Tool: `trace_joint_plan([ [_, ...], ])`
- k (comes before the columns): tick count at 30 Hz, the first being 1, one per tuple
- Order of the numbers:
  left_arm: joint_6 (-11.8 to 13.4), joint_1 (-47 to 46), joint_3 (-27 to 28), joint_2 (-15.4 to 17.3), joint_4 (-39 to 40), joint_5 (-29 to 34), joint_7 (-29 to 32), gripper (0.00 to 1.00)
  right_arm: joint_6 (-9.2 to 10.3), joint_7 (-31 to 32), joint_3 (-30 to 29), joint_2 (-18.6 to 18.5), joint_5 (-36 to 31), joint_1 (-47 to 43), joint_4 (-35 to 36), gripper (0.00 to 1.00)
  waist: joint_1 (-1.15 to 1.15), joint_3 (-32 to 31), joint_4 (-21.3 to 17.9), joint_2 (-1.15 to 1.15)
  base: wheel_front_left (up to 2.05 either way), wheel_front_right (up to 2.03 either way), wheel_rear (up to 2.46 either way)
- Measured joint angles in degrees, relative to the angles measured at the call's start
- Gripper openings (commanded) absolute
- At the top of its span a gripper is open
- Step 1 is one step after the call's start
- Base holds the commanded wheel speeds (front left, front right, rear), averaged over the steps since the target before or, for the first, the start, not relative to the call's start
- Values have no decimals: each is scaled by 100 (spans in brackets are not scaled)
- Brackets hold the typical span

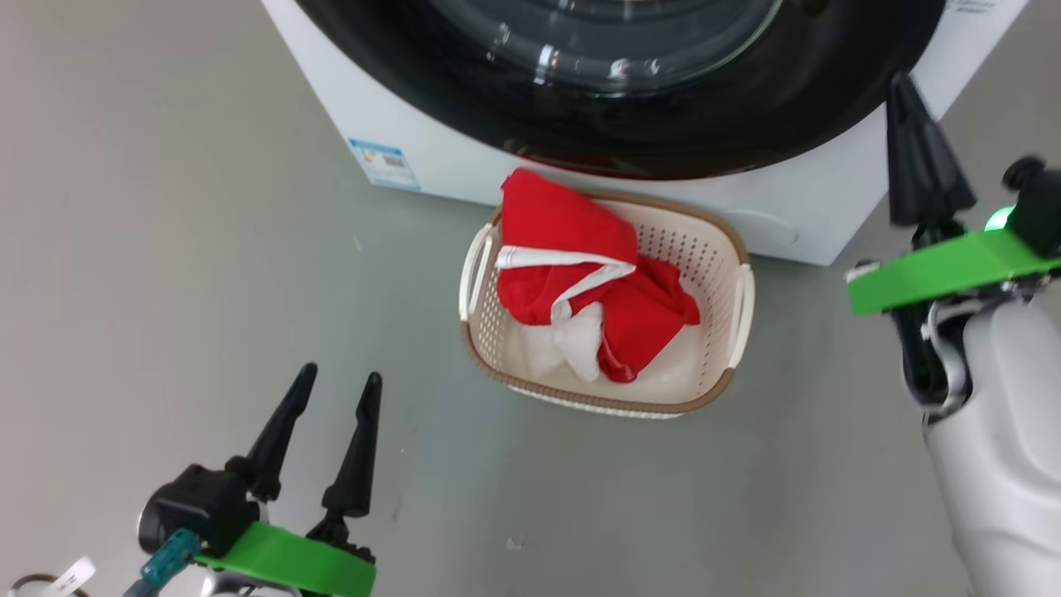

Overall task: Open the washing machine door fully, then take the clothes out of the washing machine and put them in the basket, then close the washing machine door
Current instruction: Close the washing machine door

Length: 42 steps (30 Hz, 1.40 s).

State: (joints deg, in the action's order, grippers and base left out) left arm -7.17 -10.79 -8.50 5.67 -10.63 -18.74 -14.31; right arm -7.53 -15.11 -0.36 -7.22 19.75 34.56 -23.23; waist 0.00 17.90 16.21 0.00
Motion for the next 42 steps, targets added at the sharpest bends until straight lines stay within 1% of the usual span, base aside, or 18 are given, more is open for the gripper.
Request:
trace_joint_plan([
  [1,0,36,10,31,-3,0,0,100,0,1,21,-1,30,-94,10,43,0,-52,-25,0,0,0,0],
  [2,0,66,24,57,-9,0,0,100,0,1,45,-2,44,-196,25,49,0,-104,-51,0,0,0,0],
  [4,0,152,59,98,-18,-1,0,100,0,1,97,0,44,-415,56,89,0,-211,-108,0,0,0,0],
  [5,0,201,76,116,-34,-1,0,100,0,1,112,-1,44,-531,69,100,0,-264,-138,0,0,0,0],
  [10,0,453,153,248,-90,-9,0,100,0,1,135,-1,46,-1126,129,100,0,-529,-311,0,0,0,0],
  [22,0,813,315,407,-125,-10,0,100,0,8,242,-31,74,-2340,314,100,0,-1028,-754,0,0,0,0],
  [31,0,1006,500,444,-123,-13,0,100,0,9,332,-87,107,-2869,472,100,0,-1276,-1074,0,0,0,0],
  [42,0,1339,771,454,-132,-53,1,100,0,9,274,-104,192,-3467,560,100,0,-1580,-1383,0,0,0,0],
])
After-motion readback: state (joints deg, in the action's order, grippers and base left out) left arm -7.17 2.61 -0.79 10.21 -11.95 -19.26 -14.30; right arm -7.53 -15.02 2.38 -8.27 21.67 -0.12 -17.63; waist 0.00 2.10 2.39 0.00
